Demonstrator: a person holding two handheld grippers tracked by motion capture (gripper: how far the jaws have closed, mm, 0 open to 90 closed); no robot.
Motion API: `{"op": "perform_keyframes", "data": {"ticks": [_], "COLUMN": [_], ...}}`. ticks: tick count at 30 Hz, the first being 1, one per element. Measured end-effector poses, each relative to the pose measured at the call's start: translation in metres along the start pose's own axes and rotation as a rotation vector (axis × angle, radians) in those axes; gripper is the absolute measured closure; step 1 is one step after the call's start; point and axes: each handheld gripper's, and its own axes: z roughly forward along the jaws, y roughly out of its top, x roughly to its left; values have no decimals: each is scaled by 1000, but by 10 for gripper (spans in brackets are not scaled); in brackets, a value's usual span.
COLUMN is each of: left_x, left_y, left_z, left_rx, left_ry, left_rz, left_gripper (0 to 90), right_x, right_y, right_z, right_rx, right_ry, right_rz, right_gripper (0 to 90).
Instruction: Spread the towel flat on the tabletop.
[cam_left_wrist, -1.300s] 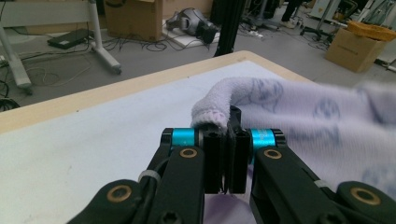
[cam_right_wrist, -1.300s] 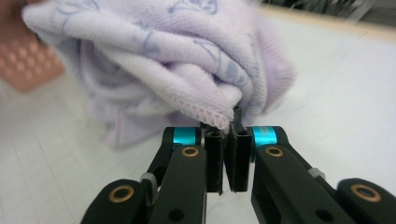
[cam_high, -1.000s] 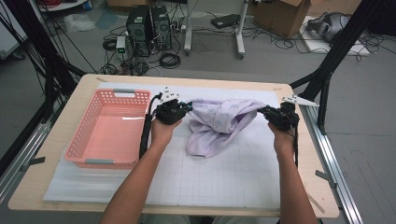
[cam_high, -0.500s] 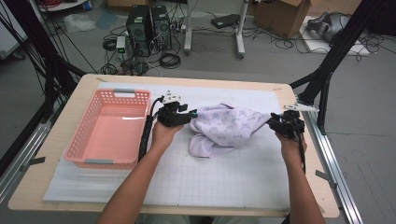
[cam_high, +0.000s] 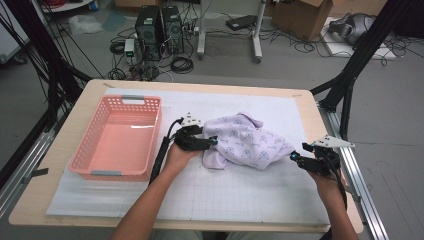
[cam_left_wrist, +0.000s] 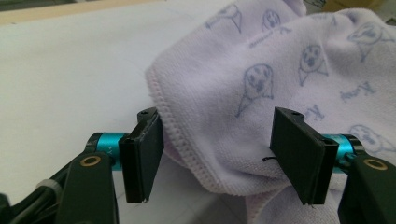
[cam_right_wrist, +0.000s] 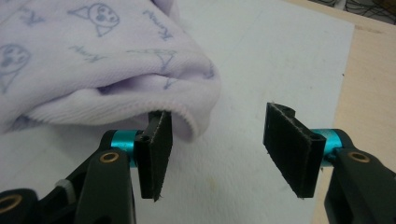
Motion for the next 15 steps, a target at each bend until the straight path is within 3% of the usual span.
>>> {"op": "perform_keyframes", "data": {"ticks": [3, 6, 7, 8, 9, 15], "left_x": [-1, -5, -7, -10, -13, -14], "left_y": [-4, -4, -4, -3, -2, 9], "left_z": [7, 9, 9, 7, 5, -20], "left_rx": [29, 31, 32, 34, 32, -42], "left_ry": [-28, -44, -57, -66, -59, -104], "left_rz": [-2, 24, 39, 72, 95, 97], "left_gripper": [445, 568, 656, 840, 840, 851], "right_x": [0, 1, 3, 9, 9, 39], "right_y": [-9, -15, -16, -15, -15, 4], "right_z": [-11, -18, -20, -21, -21, -14], "right_rx": [-16, -16, -17, -25, -25, -143], "right_ry": [38, 136, 162, 206, 206, 262], "right_rz": [26, 42, 34, 15, 15, 10], "right_gripper": [388, 379, 371, 344, 344, 267]}}
